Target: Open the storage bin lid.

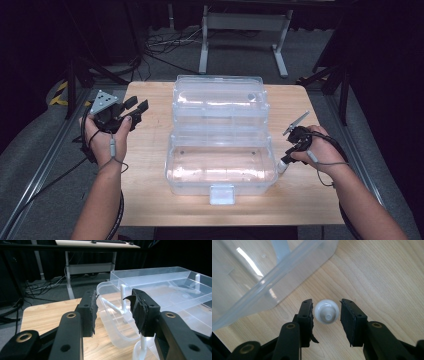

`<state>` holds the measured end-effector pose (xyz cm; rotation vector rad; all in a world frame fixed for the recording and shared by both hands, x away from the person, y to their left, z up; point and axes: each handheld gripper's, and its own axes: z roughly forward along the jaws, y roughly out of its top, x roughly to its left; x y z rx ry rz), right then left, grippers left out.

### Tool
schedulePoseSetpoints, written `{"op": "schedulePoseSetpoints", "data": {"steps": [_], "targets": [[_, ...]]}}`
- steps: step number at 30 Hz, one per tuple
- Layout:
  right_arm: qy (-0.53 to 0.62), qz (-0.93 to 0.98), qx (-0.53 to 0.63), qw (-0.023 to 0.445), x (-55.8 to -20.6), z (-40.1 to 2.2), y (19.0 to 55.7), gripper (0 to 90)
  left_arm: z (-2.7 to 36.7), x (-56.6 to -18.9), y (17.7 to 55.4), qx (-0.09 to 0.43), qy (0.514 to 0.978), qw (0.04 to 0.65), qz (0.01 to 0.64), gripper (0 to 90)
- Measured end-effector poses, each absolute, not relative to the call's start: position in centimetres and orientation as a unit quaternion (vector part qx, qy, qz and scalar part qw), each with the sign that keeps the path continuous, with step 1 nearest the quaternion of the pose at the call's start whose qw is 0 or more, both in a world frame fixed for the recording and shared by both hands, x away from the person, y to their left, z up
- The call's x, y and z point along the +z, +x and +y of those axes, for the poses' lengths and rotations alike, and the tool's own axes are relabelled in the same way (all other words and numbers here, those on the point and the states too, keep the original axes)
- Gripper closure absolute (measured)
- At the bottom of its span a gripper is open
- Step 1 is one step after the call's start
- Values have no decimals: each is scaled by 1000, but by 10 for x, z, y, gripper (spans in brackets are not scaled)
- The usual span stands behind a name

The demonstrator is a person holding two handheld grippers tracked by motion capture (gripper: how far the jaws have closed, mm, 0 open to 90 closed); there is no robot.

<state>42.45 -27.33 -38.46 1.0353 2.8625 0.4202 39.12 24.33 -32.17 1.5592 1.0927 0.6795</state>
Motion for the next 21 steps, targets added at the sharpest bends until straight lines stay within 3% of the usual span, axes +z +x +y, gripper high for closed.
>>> {"op": "schedulePoseSetpoints", "data": {"steps": [21], "targets": [[329, 939, 95, 23, -400, -269, 430, 690, 244, -323, 393, 280, 655, 530, 460, 553]]}}
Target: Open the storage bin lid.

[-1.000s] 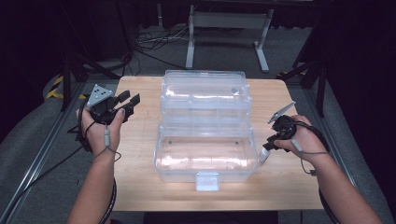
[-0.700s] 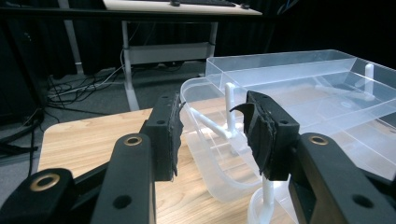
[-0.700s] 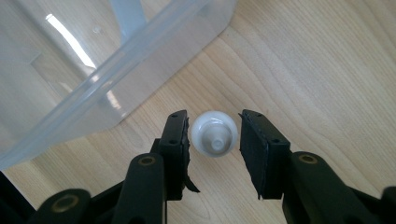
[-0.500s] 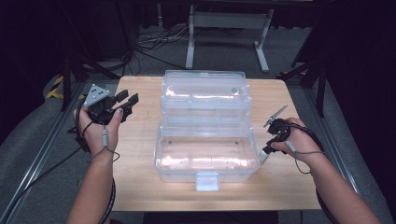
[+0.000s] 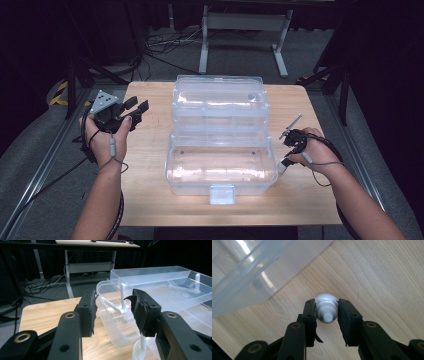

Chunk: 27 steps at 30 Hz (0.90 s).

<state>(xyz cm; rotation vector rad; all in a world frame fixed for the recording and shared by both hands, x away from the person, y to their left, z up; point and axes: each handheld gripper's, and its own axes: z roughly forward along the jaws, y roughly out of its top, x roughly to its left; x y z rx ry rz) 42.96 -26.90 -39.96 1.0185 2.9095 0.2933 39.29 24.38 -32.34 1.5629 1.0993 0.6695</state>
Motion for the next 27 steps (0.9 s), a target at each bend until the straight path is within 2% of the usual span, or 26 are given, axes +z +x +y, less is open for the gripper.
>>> {"op": "schedulePoseSetpoints", "data": {"steps": [14, 27], "targets": [[320, 942, 95, 26, -393, -268, 429, 710, 248, -326, 395, 278, 655, 527, 465, 529], [309, 944, 109, 38, -358, -265, 423, 710, 249, -326, 393, 278, 656, 526, 466, 513]]}}
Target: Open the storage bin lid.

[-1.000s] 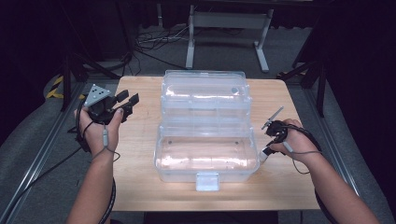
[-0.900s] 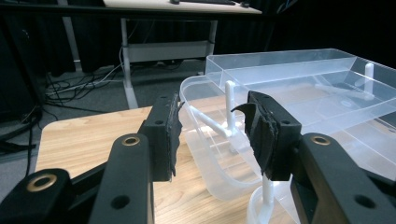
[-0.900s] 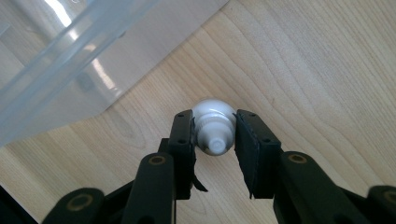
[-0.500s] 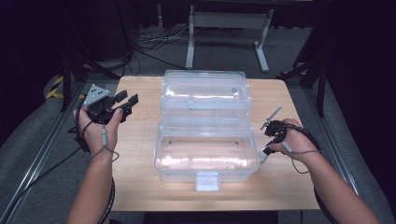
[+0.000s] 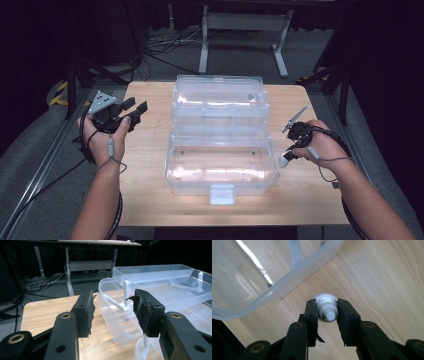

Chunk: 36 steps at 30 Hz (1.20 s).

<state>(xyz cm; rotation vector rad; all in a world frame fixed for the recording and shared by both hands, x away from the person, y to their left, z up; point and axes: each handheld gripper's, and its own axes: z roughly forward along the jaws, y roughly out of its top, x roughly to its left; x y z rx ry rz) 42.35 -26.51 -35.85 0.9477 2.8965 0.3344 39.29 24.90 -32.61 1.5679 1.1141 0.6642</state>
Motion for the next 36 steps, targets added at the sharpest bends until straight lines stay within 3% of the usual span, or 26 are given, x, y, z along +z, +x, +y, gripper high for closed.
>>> {"op": "schedulePoseSetpoints", "data": {"steps": [19, 36], "targets": [[275, 953, 113, 61, -310, -260, 415, 710, 249, -326, 389, 278, 661, 520, 464, 506], [249, 960, 111, 66, -288, -248, 400, 710, 245, -327, 389, 277, 670, 511, 461, 499]]}}
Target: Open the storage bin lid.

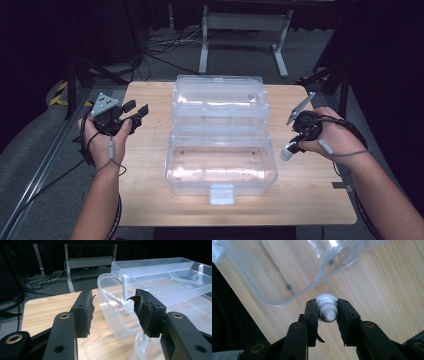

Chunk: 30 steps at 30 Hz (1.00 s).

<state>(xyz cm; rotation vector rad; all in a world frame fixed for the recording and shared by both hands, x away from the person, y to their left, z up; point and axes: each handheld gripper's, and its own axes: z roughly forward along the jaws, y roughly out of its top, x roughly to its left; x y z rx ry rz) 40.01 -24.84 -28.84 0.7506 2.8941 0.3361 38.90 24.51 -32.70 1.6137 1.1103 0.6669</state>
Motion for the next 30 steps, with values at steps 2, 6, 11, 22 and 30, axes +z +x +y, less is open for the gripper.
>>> {"op": "schedulePoseSetpoints", "data": {"steps": [2, 6, 11, 22, 30], "targets": [[242, 962, 108, 67, -287, -245, 398, 710, 243, -327, 389, 279, 674, 507, 459, 496], [230, 965, 107, 68, -282, -238, 393, 710, 241, -326, 389, 283, 679, 503, 454, 490], [217, 968, 107, 68, -274, -228, 387, 710, 241, -326, 389, 280, 677, 504, 457, 488], [185, 975, 102, 70, -266, -209, 380, 710, 240, -326, 389, 277, 681, 500, 457, 486], [152, 981, 104, 60, -264, -192, 372, 710, 239, -325, 388, 274, 685, 499, 455, 483]]}}
